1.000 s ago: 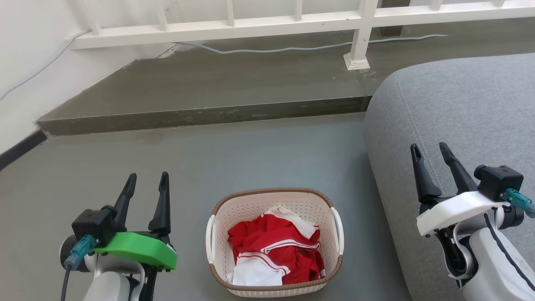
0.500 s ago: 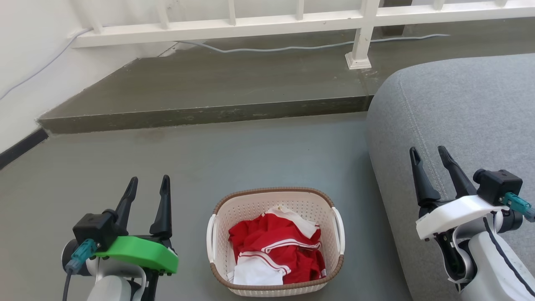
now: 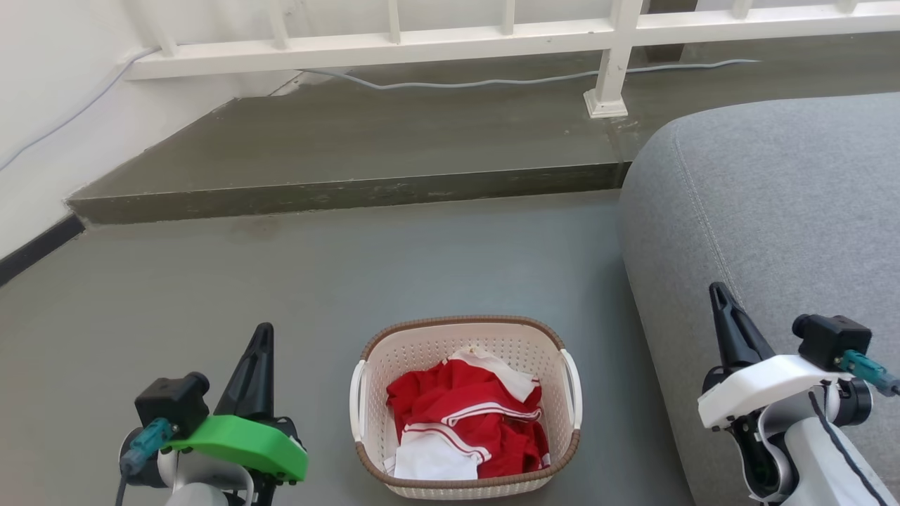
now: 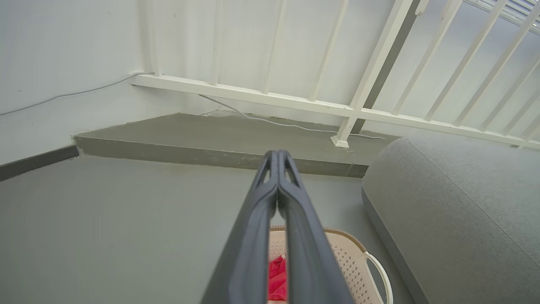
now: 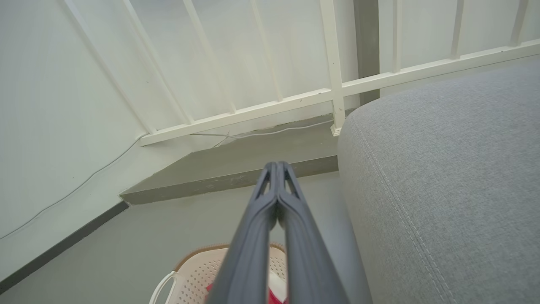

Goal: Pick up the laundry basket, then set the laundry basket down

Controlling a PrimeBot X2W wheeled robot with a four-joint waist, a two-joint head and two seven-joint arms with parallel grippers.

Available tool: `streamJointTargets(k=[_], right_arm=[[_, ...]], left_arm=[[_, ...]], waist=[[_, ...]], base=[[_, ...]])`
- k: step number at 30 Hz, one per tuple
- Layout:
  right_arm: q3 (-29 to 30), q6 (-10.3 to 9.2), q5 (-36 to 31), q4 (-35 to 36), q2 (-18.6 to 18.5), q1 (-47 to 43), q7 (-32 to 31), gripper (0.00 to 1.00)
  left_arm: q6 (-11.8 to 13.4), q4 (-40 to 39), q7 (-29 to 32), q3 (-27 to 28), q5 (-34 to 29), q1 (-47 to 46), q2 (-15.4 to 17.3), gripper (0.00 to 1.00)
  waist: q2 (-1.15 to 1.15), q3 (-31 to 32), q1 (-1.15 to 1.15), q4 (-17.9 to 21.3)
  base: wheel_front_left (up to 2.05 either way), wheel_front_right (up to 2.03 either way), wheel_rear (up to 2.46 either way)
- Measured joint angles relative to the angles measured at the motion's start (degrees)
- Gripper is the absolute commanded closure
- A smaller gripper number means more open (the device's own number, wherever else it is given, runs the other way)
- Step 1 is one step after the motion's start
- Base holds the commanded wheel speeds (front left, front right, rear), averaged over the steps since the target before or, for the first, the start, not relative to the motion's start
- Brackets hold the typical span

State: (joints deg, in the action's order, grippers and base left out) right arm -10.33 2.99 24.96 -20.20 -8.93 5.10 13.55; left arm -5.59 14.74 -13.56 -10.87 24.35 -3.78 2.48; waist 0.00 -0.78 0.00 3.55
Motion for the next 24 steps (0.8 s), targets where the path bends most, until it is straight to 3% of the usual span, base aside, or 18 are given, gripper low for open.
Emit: streamJointTargets(k=[24], right_arm=[[4.9, 0.76, 17.1, -0.1, 1.6, 0.2, -5.7, 1.0]], left_arm=[[0.0, 0.9, 5.5, 4.0, 17.6, 0.0, -0.1, 1.0]], waist=[[0.0, 0.2, 0.0, -0.9]], base=[[0.0, 0.0, 0.0]])
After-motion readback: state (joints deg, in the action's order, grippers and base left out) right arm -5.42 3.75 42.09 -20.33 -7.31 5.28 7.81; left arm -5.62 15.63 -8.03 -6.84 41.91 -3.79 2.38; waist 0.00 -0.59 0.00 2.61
